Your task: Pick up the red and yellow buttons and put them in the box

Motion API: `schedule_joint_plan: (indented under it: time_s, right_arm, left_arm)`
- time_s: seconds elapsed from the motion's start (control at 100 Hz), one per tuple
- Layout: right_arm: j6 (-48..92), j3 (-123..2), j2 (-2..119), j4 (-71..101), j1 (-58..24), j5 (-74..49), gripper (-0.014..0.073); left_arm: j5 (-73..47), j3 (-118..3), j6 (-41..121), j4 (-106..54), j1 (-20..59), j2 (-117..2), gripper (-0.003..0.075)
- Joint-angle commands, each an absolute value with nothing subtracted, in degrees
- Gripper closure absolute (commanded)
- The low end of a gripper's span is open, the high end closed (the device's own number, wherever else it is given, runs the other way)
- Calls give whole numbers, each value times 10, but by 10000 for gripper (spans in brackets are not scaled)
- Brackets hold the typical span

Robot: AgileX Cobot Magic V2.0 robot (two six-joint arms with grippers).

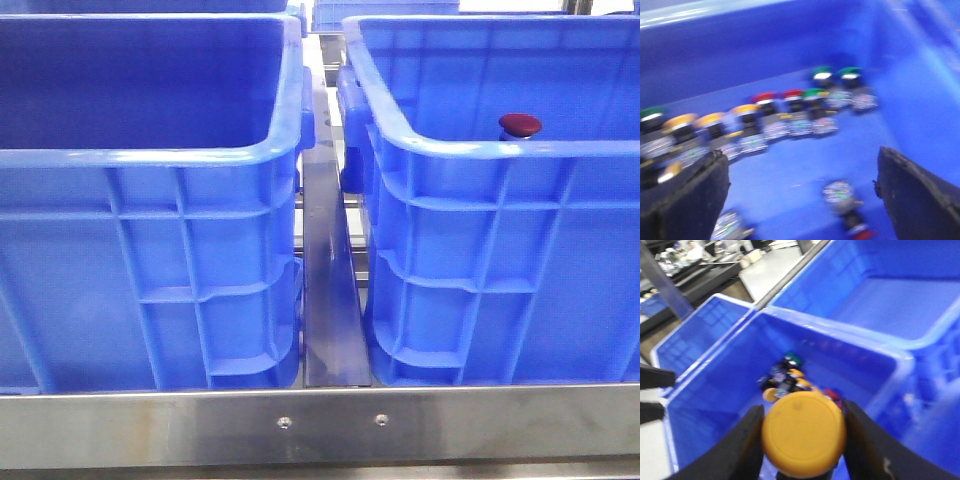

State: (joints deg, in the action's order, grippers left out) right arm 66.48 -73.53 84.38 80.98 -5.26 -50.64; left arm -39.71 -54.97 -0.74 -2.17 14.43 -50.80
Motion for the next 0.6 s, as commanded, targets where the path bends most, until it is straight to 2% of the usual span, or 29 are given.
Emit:
schedule_joint_plan:
  time_s: [0.0, 0.28, 0.36, 0.41, 0.48, 0.59]
  right_arm:
    - [672, -740, 803, 824, -25, -517, 528]
    - [686, -678, 756, 817, 72, -503, 528]
    - [696, -657, 744, 817, 96, -497, 528]
    - [702, -643, 736, 817, 109, -493, 528]
    - [714, -623, 728, 817, 125, -486, 528]
    - [736, -594, 720, 817, 141, -450, 528]
  left_arm:
    - [-360, -545, -12, -24, 117, -472, 154]
    - [-350, -446, -12, -24, 98, -330, 155]
    - [-350, -424, -12, -24, 98, -290, 178]
    - [-350, -413, -12, -24, 98, -269, 228]
    - [-350, -399, -12, -23, 98, -242, 336]
    - [-350, -390, -12, -23, 98, -213, 549]
